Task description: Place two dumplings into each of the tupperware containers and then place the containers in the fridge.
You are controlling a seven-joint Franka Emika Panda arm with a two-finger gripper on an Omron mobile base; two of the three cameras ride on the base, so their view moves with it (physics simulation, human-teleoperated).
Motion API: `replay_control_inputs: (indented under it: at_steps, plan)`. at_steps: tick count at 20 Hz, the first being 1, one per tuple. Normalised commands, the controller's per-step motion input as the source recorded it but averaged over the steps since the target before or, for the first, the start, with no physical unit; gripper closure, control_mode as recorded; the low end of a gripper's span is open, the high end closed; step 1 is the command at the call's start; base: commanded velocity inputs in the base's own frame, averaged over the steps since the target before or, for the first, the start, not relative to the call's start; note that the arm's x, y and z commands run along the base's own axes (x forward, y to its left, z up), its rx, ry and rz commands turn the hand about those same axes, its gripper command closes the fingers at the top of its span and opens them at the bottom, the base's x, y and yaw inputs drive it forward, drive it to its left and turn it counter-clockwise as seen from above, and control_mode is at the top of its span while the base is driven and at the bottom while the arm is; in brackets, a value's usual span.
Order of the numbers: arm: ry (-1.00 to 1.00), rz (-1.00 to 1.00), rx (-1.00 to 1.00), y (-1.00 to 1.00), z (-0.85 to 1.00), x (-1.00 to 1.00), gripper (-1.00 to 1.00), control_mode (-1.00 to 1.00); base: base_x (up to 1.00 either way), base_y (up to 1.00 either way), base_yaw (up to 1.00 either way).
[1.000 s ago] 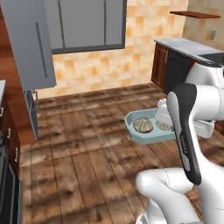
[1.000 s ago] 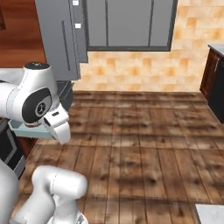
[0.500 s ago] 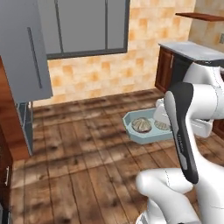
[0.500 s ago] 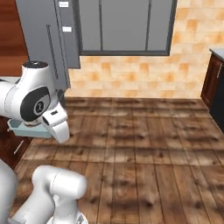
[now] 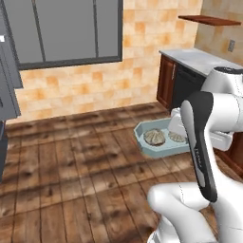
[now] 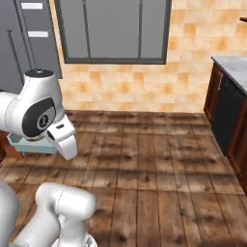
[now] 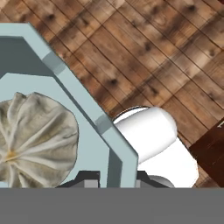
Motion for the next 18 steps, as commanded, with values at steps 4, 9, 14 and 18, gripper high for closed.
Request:
replay_control_inputs:
  at_steps: [4,9,14,18]
  plan:
    - [0.00,0.00,0.00,0.00,0.00,0.00,1.00,1.00,1.00,-0.70,0.09]
    - [0.00,0.00,0.00,0.00,0.00,0.00,1.00,1.00,1.00,-0.58,0.10]
    - [0.00,0.00,0.00,0.00,0.00,0.00,1.00,1.00,1.00,-0.84,0.19]
    - [0.00,0.00,0.00,0.00,0.00,0.00,1.00,1.00,1.00,-0.93,0.23]
